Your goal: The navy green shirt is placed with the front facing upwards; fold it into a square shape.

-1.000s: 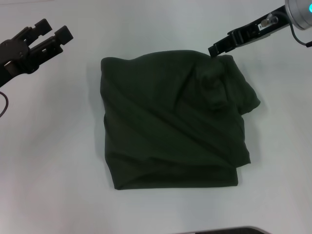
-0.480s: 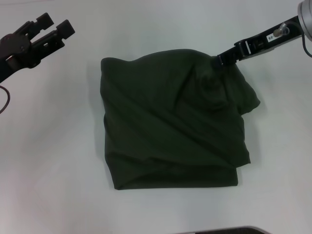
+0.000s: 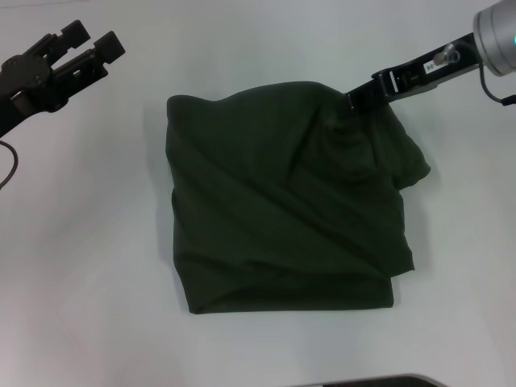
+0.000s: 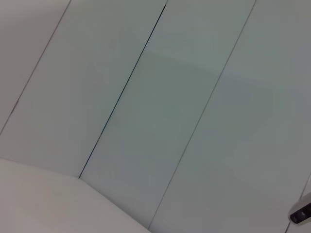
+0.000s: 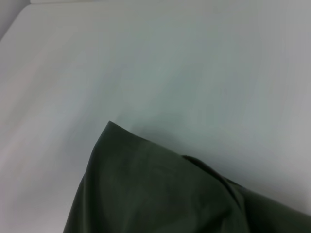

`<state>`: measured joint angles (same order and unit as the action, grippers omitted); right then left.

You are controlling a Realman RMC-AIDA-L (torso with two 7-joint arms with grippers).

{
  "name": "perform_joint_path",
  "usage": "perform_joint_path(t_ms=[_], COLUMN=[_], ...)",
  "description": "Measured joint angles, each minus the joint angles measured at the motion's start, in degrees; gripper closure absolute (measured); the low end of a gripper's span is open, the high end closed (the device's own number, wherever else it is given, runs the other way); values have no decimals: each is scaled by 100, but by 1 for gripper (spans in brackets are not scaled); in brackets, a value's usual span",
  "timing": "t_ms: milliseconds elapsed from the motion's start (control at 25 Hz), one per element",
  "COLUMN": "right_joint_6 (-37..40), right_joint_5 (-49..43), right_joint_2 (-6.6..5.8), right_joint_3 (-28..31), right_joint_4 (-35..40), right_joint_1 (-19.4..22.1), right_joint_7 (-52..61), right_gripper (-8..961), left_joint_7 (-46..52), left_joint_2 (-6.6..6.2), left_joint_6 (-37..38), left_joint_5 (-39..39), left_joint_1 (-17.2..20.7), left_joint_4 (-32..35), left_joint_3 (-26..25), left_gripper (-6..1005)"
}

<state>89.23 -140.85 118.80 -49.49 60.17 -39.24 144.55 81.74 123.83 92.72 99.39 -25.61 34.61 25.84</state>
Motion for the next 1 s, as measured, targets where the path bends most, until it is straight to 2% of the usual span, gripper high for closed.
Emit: perform_joint_path(t_ms=[240, 680, 1000], right_joint_6=[-33, 102, 152], right_joint_5=[19, 392, 401], right_joint_2=[30, -16, 10], right_joint_3=[-2, 100, 160], right_joint_4=[-146, -109, -135], right_joint_1=[-36, 138, 301], right_joint_7=[1, 24, 92], right_gripper=[460, 459, 459], left_joint_7=[-15, -19, -18], left_joint_2=[-5, -2, 1], left_joint_6=[-1, 0, 22], left_joint_5=[-6, -8, -7], left_joint_1=[3, 26, 38], left_joint_4=[0, 2, 2], left_joint_3=[0, 0, 0], left_gripper=[81, 80, 80])
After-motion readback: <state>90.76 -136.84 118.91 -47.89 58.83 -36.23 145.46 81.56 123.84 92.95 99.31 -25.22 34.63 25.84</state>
